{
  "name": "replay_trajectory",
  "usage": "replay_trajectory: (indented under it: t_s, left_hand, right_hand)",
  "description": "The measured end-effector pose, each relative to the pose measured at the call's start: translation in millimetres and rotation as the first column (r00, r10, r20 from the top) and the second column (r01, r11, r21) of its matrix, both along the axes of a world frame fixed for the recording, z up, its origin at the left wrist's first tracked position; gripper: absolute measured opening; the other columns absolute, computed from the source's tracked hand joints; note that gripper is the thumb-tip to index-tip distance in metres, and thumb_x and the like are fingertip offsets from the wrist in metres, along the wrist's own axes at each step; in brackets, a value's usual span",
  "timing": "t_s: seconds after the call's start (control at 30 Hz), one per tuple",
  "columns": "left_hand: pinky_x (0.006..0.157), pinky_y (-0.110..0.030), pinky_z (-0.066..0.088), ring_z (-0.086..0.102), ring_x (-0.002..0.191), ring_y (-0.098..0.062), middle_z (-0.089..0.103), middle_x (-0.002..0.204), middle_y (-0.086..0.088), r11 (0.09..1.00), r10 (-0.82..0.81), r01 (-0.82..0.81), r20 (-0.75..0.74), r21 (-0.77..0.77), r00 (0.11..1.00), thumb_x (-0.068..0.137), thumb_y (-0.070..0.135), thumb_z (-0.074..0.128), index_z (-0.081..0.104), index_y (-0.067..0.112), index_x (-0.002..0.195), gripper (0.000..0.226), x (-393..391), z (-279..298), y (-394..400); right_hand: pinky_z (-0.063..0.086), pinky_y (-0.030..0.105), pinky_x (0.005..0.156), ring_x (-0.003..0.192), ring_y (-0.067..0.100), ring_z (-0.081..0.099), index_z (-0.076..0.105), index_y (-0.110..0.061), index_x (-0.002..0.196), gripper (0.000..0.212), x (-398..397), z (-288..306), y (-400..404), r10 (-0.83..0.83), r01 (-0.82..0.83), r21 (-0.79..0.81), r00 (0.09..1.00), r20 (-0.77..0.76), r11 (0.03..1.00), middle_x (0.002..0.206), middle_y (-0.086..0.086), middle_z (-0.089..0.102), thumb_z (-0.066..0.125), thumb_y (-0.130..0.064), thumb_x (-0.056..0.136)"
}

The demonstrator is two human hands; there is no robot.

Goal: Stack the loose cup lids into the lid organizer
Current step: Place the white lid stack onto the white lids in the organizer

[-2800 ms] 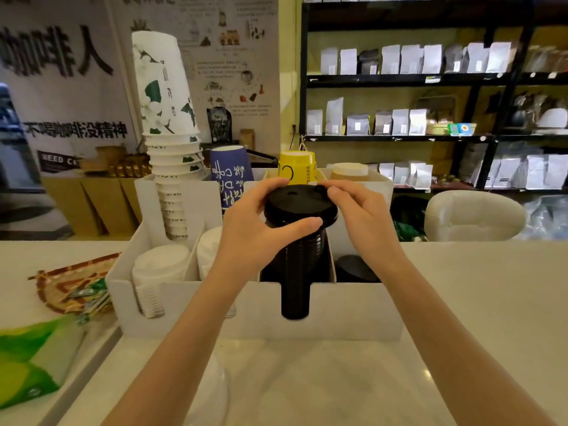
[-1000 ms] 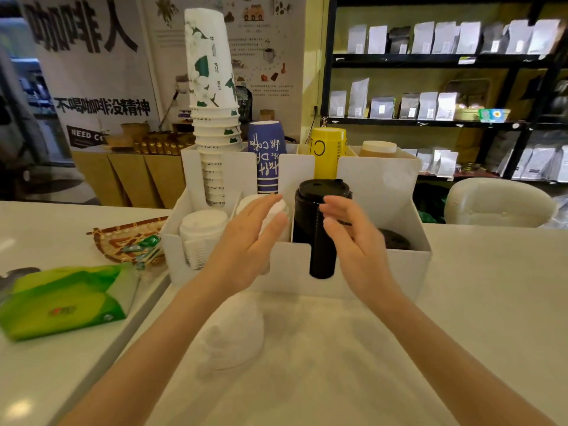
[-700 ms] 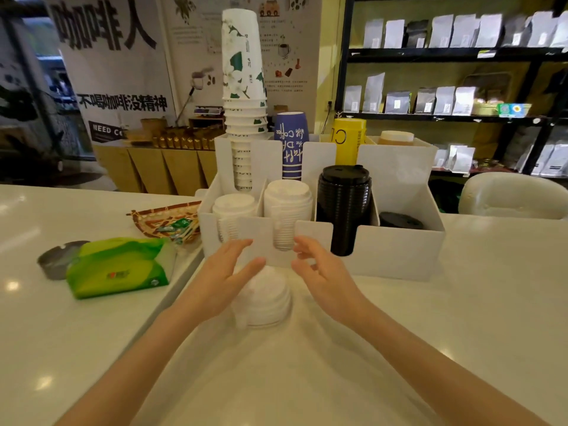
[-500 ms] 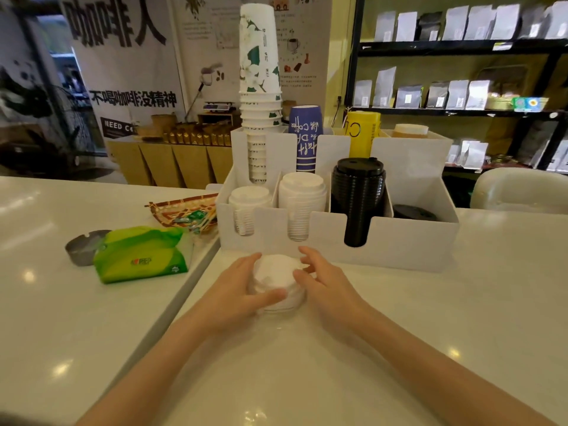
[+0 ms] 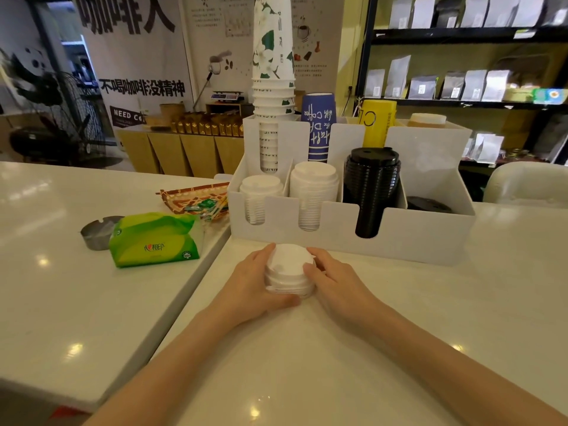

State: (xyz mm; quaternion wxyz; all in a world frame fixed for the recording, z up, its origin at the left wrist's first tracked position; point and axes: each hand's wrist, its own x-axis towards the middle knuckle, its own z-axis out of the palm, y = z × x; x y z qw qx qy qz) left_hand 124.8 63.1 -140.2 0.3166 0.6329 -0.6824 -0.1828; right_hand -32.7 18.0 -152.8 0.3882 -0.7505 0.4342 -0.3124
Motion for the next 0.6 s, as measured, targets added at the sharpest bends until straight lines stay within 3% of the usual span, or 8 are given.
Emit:
replay_trajectory:
  t_s: [0.07,0.13,0.23,0.43,0.6]
  left_hand:
    - [0.066,0.006,0.030,0.039,0.096,0.000,0.042,0.106,0.017,1.000,0.010,-0.011,-0.023,-0.019,1.000,0.060,0.031,0.080,0.041,0.019,0.127,0.078,0,2,0]
    - [0.071,0.007,0.032,0.043,0.096,-0.001,0.044,0.106,0.018,0.999,0.030,-0.030,-0.048,-0.011,0.998,0.059,0.033,0.080,0.042,0.019,0.128,0.080,2,2,-1]
    - [0.099,-0.019,0.037,0.045,0.120,-0.013,0.046,0.137,0.006,0.997,0.079,-0.079,-0.056,0.010,0.995,0.057,0.041,0.079,0.032,0.021,0.136,0.094,6,1,-6]
    - [0.103,-0.037,0.042,0.046,0.120,-0.014,0.049,0.136,0.002,0.985,0.131,-0.138,-0.071,-0.107,0.989,0.053,0.040,0.081,0.037,0.024,0.134,0.093,18,19,-17]
    - [0.098,-0.039,0.046,0.047,0.113,-0.012,0.050,0.133,0.004,0.959,0.178,-0.185,-0.054,-0.216,0.983,0.055,0.046,0.078,0.038,0.029,0.131,0.088,32,48,-37]
  right_hand:
    - [0.039,0.017,0.075,0.097,0.003,0.055,0.047,-0.031,0.124,0.033,0,0,-1,0.002,-0.003,0.025,1.000,0.025,1.000,0.109,-0.012,0.060,0.041,-0.032,0.091]
    - [0.040,0.013,0.072,0.096,-0.002,0.054,0.049,-0.029,0.120,0.030,0,1,-2,0.007,-0.011,0.063,0.998,0.063,0.998,0.104,-0.017,0.059,0.043,-0.030,0.090]
    - [0.041,0.010,0.068,0.092,0.000,0.054,0.050,-0.031,0.112,0.023,3,10,-7,0.012,-0.020,0.087,0.996,0.093,0.996,0.100,-0.013,0.059,0.046,-0.026,0.089]
    - [0.041,0.019,0.084,0.104,0.008,0.054,0.052,-0.027,0.118,0.032,14,36,-27,0.032,-0.033,0.011,0.994,0.109,0.999,0.114,-0.005,0.061,0.051,-0.027,0.087]
    - [0.044,0.034,0.098,0.109,0.012,0.055,0.051,-0.025,0.119,0.035,31,69,-54,0.075,-0.067,-0.056,0.986,0.149,0.996,0.120,-0.001,0.062,0.053,-0.029,0.085]
